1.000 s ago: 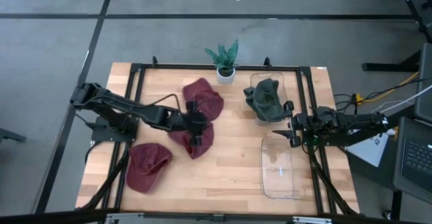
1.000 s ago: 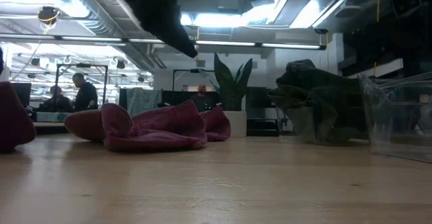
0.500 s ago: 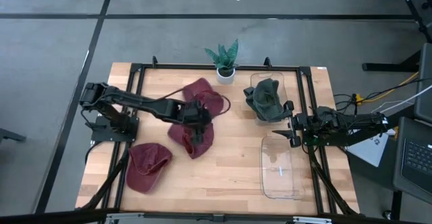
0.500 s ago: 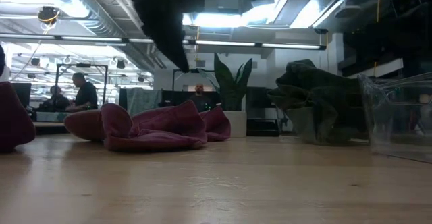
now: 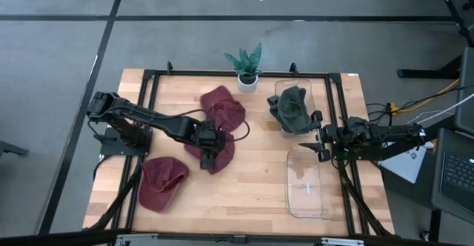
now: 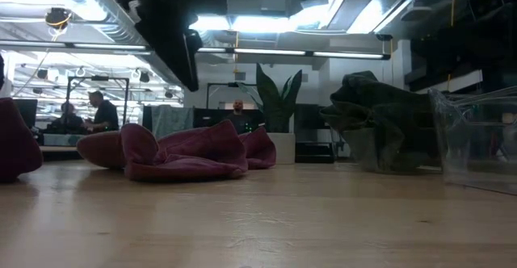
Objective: Pick & Place hat
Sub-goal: Put the middle red cap into the bottom transparent bin
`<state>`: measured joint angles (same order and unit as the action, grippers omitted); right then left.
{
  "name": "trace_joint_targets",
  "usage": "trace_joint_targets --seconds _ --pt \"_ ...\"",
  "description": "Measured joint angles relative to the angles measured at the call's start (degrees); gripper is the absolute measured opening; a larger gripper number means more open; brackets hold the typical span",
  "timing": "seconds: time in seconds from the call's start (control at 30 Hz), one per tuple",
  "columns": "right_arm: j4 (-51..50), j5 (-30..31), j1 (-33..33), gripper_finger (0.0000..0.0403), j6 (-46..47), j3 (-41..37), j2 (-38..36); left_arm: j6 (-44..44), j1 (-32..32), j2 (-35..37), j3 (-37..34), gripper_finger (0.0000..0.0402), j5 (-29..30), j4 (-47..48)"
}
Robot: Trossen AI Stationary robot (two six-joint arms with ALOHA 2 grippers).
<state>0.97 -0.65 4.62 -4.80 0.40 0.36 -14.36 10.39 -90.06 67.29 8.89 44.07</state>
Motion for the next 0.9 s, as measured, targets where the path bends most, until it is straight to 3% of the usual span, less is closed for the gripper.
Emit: trace_joint_targets --seconds 0.3,0.6,0.77,0.9 --pt "-0.01 -0.01 0.02 0.0229 0.0 0.0 0.0 12.09 3.05 0.94 0.0 0.0206 0.47 -0.96" --pt "-0.02 -0.01 0.0 0.0229 -0.01 -0.01 0.0 35.09 7.69 0.35 0.0 0.0202 0.4 -6.23" --pt "0.0 0.0 0.02 0.0229 0.0 0.0 0.0 37.23 8.37 -2.31 0.0 0.0201 0.41 -7.08" --pt "-0.02 0.0 0.0 0.0229 0.0 0.0 0.0 31.15 8.18 -5.47 -0.07 0.0199 0.51 -10.55"
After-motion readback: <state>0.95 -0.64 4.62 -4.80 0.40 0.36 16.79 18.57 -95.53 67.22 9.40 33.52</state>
